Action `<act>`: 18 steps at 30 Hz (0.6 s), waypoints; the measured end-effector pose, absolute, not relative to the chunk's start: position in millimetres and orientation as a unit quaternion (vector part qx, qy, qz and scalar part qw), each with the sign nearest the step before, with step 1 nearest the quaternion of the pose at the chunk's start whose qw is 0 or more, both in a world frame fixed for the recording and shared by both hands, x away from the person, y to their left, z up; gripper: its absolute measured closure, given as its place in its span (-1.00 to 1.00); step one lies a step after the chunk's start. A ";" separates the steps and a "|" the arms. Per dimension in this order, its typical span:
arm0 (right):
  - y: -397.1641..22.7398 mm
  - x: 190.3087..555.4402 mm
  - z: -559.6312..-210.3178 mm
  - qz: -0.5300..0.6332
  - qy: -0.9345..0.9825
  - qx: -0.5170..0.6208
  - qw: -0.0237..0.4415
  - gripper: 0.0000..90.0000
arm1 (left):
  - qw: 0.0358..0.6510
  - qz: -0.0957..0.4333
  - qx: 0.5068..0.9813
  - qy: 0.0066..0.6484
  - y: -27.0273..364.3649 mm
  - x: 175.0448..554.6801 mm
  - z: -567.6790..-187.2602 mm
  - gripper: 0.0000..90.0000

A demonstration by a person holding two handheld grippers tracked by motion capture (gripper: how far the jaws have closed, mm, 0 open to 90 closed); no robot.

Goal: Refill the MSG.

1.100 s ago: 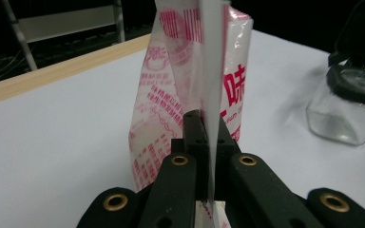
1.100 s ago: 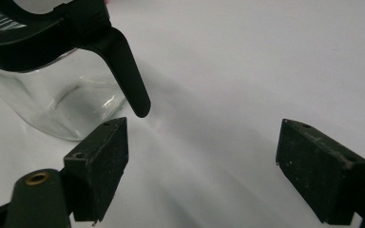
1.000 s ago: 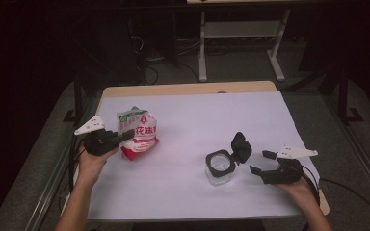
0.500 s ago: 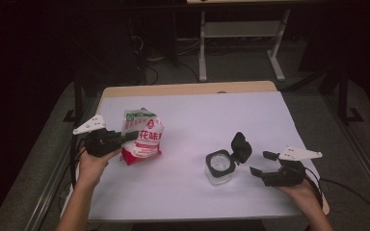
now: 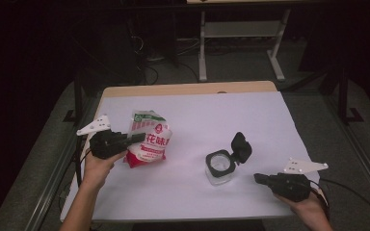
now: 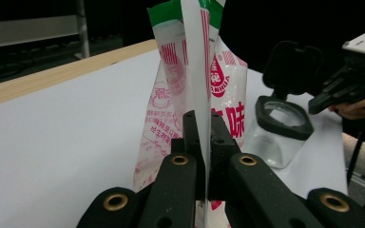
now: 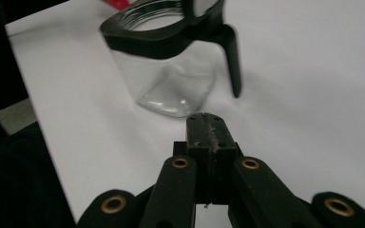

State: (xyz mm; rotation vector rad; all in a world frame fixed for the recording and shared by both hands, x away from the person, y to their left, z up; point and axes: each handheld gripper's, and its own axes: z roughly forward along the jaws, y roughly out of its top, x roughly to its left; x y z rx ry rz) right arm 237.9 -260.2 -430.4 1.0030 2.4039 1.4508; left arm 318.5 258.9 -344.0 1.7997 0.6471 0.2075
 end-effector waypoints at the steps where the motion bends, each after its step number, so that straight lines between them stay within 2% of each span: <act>1: -256.1 237.5 -430.4 0.483 0.807 0.331 0.076 1.00 | 0.570 0.089 0.770 0.273 258.5 318.2 -343.3 1.00; 18: -201.8 226.6 -406.2 0.515 0.820 0.245 0.046 1.00 | 0.584 0.069 0.767 0.255 242.4 312.5 -333.4 1.00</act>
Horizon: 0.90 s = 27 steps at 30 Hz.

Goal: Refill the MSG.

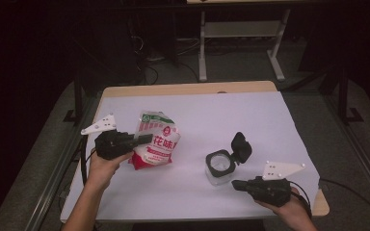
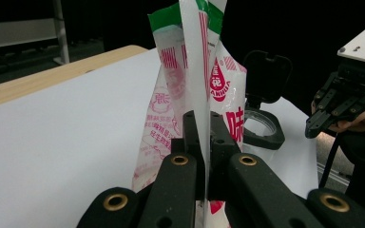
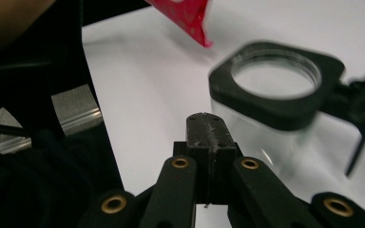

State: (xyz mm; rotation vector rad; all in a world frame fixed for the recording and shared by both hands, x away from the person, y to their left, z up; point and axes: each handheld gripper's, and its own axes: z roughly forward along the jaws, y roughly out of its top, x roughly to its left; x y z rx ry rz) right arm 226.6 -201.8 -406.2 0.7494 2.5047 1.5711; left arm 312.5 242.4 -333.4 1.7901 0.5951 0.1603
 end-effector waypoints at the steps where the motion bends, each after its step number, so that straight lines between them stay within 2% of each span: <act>1: -197.8 227.1 -404.5 0.519 0.818 0.243 0.045 1.00 | 0.585 0.068 0.767 0.254 242.4 312.0 -332.4 1.00; 11: -149.3 238.6 -385.9 0.528 0.813 0.233 0.074 1.00 | 0.596 0.065 0.762 0.244 241.8 306.7 -316.1 1.00; 27: -84.4 269.9 -376.9 0.514 0.803 0.276 0.123 1.00 | 0.605 0.049 0.767 0.206 222.9 298.8 -283.0 1.00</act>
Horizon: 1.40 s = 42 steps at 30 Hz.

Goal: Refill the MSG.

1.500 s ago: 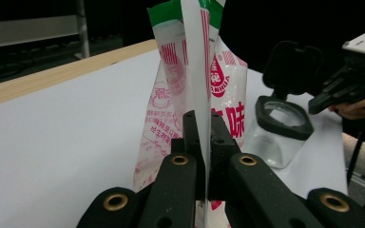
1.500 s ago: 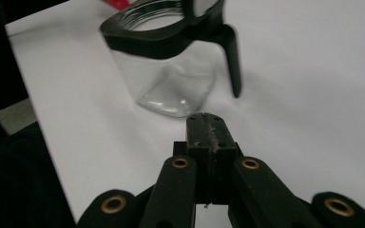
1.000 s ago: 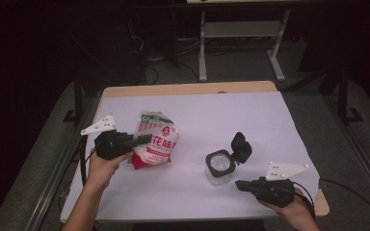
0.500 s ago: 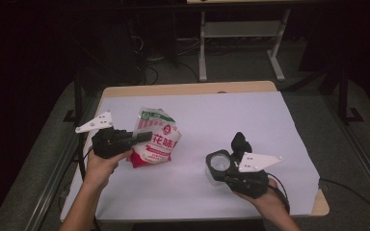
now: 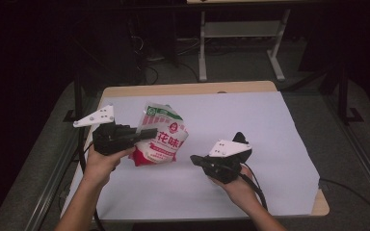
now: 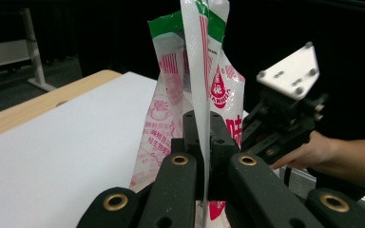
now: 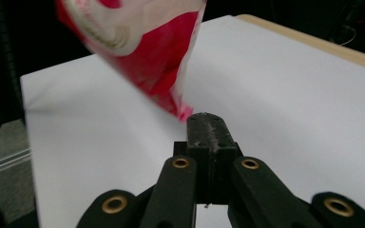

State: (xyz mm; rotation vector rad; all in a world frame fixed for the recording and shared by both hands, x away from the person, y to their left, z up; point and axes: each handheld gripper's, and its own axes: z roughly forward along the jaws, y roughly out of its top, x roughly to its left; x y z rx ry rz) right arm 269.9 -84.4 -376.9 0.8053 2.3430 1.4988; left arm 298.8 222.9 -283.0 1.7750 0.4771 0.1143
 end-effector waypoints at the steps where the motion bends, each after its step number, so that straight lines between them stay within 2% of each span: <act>1: -81.3 271.9 -376.7 0.515 0.801 0.278 0.127 1.00 | 0.605 0.049 0.768 0.204 221.5 298.5 -281.9 1.00; 15: -52.7 275.6 -385.2 0.522 0.794 0.274 0.147 1.00 | 0.608 0.041 0.771 0.187 203.3 293.3 -272.0 1.00; 33: -38.0 266.0 -397.0 0.529 0.798 0.253 0.140 1.00 | 0.608 0.031 0.776 0.166 181.7 299.0 -270.2 1.00; 42: -34.4 263.7 -403.0 0.529 0.797 0.252 0.145 1.00 | 0.599 0.020 0.781 0.176 173.1 307.0 -272.2 1.00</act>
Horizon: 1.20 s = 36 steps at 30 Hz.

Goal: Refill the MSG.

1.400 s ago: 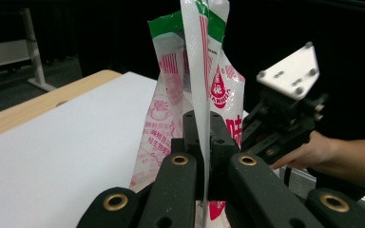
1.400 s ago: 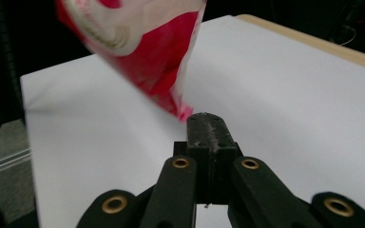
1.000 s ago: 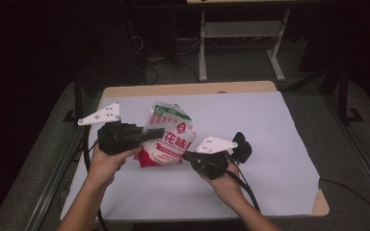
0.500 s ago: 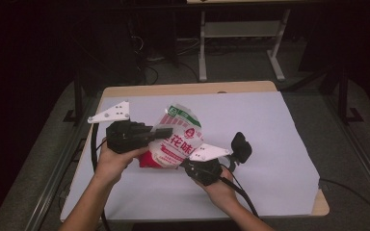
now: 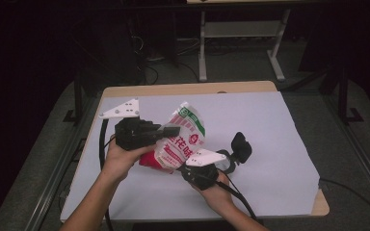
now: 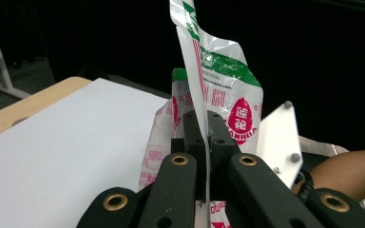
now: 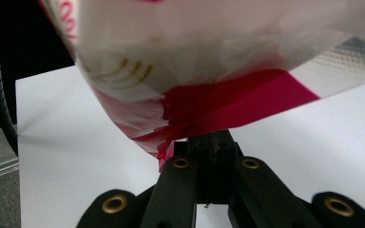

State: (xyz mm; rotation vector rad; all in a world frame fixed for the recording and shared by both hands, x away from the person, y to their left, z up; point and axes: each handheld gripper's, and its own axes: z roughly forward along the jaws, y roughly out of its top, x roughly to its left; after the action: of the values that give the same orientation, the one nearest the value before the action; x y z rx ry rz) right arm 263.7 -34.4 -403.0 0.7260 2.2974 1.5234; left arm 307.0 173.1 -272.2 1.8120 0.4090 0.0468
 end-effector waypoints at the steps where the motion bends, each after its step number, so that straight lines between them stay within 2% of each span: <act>1: -33.7 263.1 -403.3 0.530 0.796 0.254 0.142 1.00 | 0.599 0.017 0.780 0.179 172.0 307.8 -272.5 1.00; 19: -37.1 255.4 -405.7 0.542 0.791 0.236 0.158 1.00 | 0.592 -0.014 0.775 0.219 160.8 318.4 -270.2 1.00; 31: -34.4 255.4 -408.9 0.543 0.792 0.253 0.120 1.00 | 0.578 -0.019 0.785 0.224 151.0 319.3 -273.5 1.00; 36: -34.8 253.8 -409.8 0.541 0.793 0.254 0.122 1.00 | 0.573 -0.028 0.792 0.209 144.9 319.0 -273.0 1.00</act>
State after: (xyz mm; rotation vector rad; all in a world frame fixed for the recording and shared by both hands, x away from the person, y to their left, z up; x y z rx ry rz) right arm 253.8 -34.8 -409.8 0.7411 2.3132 1.5772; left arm 319.0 144.9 -273.0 1.8568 0.4895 -0.0651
